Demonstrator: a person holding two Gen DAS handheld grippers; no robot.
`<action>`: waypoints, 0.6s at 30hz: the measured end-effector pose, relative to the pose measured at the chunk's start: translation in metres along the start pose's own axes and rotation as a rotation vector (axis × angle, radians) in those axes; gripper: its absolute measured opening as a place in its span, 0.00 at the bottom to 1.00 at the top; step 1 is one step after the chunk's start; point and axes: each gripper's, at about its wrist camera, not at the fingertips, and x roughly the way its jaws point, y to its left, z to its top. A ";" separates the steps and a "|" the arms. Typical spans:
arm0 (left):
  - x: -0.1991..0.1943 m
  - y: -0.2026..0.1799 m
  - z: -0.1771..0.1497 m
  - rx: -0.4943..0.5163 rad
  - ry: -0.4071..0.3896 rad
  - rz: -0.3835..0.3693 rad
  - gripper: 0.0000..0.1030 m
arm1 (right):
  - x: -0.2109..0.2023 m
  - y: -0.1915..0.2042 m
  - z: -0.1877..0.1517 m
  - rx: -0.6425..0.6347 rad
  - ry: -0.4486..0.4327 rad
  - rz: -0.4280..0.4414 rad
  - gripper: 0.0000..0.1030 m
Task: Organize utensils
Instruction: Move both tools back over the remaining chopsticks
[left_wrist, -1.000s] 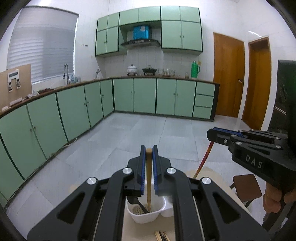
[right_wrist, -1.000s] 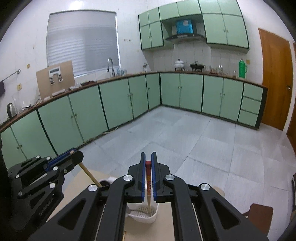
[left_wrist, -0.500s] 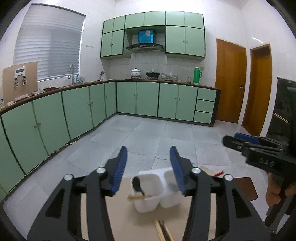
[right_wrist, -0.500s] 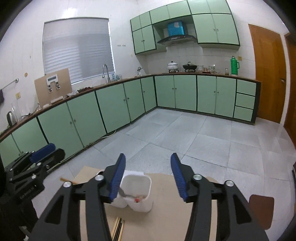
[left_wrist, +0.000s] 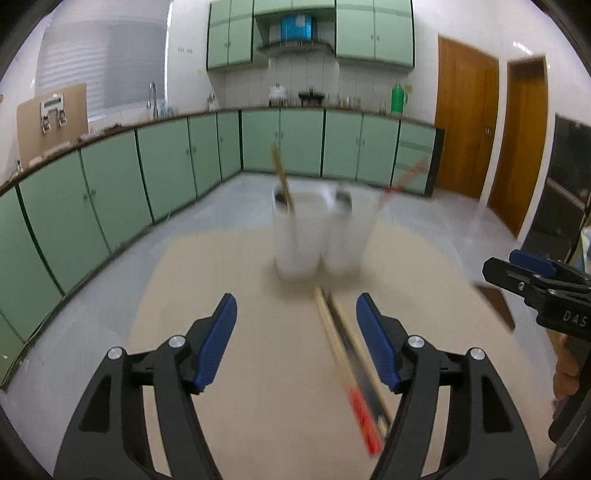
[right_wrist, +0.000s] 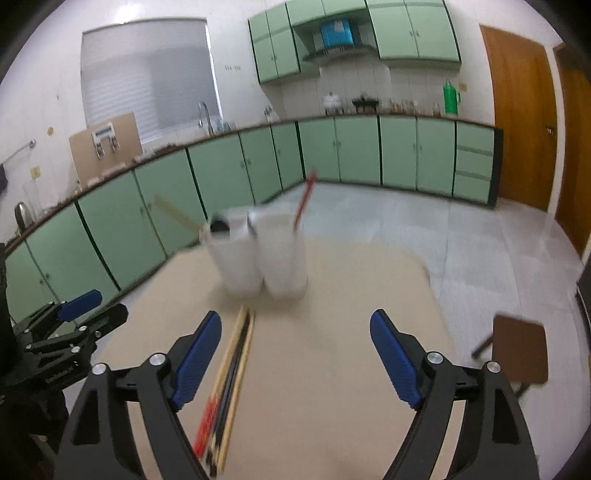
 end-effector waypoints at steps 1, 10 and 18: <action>0.003 0.000 -0.012 0.005 0.032 -0.002 0.64 | 0.001 0.002 -0.015 0.012 0.029 0.002 0.79; 0.012 0.005 -0.089 0.001 0.208 0.014 0.64 | 0.020 0.024 -0.091 0.012 0.216 0.020 0.76; 0.012 0.018 -0.106 -0.026 0.245 0.041 0.64 | 0.029 0.038 -0.120 -0.030 0.277 0.025 0.62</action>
